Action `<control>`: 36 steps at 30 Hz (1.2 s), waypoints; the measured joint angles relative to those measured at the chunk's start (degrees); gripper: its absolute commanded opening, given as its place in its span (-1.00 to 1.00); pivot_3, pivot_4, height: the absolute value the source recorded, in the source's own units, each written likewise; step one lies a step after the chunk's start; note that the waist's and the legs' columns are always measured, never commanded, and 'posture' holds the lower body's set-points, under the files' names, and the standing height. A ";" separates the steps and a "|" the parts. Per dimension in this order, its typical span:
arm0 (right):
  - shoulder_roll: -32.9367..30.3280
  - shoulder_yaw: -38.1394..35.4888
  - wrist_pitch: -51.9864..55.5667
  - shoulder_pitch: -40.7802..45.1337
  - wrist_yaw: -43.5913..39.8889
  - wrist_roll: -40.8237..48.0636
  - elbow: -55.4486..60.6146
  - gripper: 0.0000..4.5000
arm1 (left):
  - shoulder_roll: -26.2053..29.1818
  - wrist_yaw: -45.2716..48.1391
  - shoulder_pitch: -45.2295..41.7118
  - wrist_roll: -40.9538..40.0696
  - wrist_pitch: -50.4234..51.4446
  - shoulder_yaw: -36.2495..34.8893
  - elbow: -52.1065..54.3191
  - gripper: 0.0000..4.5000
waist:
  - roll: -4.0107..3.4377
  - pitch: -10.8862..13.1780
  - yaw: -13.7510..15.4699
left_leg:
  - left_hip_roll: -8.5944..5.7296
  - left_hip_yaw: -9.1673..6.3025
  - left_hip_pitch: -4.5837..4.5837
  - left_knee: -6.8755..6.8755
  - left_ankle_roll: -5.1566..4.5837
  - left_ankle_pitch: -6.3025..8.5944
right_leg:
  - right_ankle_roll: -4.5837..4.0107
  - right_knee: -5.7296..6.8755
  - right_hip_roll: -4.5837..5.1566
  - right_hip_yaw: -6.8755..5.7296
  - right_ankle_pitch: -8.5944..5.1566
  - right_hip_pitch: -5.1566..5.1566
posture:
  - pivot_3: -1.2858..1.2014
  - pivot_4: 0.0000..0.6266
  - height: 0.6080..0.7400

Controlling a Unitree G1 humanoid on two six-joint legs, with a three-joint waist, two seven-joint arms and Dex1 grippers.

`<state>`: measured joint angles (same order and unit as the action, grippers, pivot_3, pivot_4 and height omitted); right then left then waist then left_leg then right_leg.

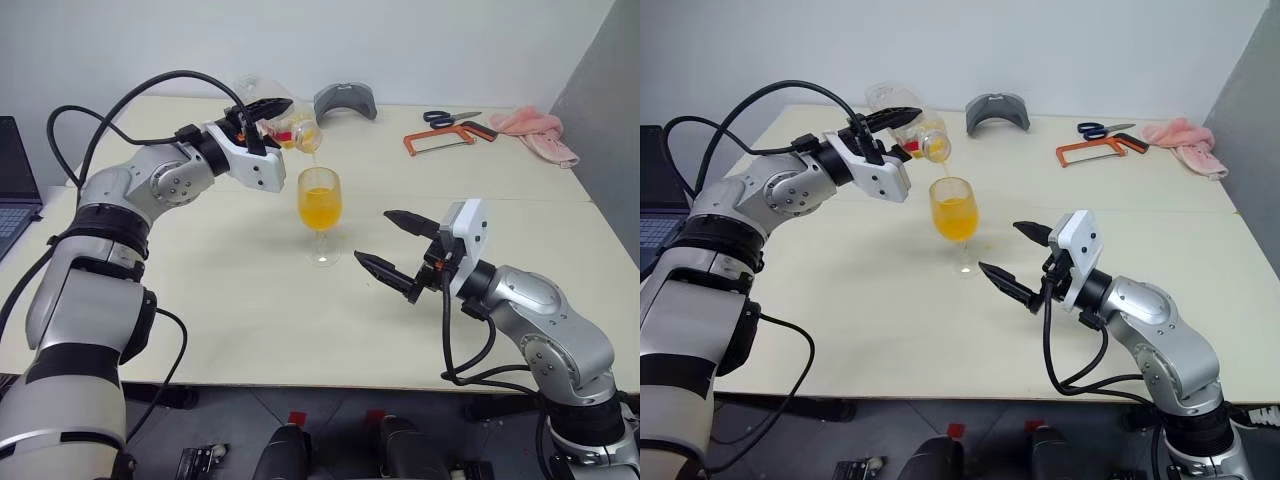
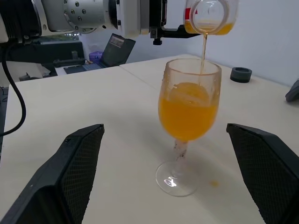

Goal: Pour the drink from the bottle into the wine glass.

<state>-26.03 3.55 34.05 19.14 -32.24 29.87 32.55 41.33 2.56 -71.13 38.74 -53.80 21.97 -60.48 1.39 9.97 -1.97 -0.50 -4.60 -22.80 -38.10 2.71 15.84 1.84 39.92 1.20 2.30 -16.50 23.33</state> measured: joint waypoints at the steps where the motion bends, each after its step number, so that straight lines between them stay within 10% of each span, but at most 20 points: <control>1: 0.22 0.04 -0.08 0.09 0.06 -0.27 0.00 1.00 | -0.23 0.88 0.71 -1.20 0.48 -0.55 0.30 -0.26 | 0.00 0.00 -0.04 | 0.00 0.00 0.01 0.00 0.00 0.00 | 0.00 0.00 0.00 0.01 0.00 0.00 | 0.03 -0.52 1.00; 16: -1.56 3.27 1.75 3.72 -2.75 -0.42 0.88 1.00 | -9.71 21.75 24.96 -41.85 38.24 -23.64 25.87 -0.26 | -0.02 -0.01 -1.36 | 0.16 -0.32 0.03 -0.06 0.02 -0.01 | -0.01 0.10 0.02 0.02 0.00 0.01 | 0.03 -0.52 1.00; 36: 2.61 11.32 11.48 14.35 -0.19 -2.74 -1.77 1.00 | -11.55 19.41 41.17 -56.78 64.66 -38.22 39.74 -0.26 | 0.11 -0.12 -0.69 | 0.16 -0.49 0.02 -0.13 0.04 -0.03 | -0.01 0.09 0.17 -0.02 0.00 -0.03 | 0.03 -0.52 1.00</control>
<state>-23.42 14.87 45.52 33.49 -32.43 27.13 30.78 29.77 21.97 -29.96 -18.04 10.86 -16.24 -20.74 1.51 9.85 -2.66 -0.34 -5.09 -22.78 -38.23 2.75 15.82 1.83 40.00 1.37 2.28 -16.49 23.30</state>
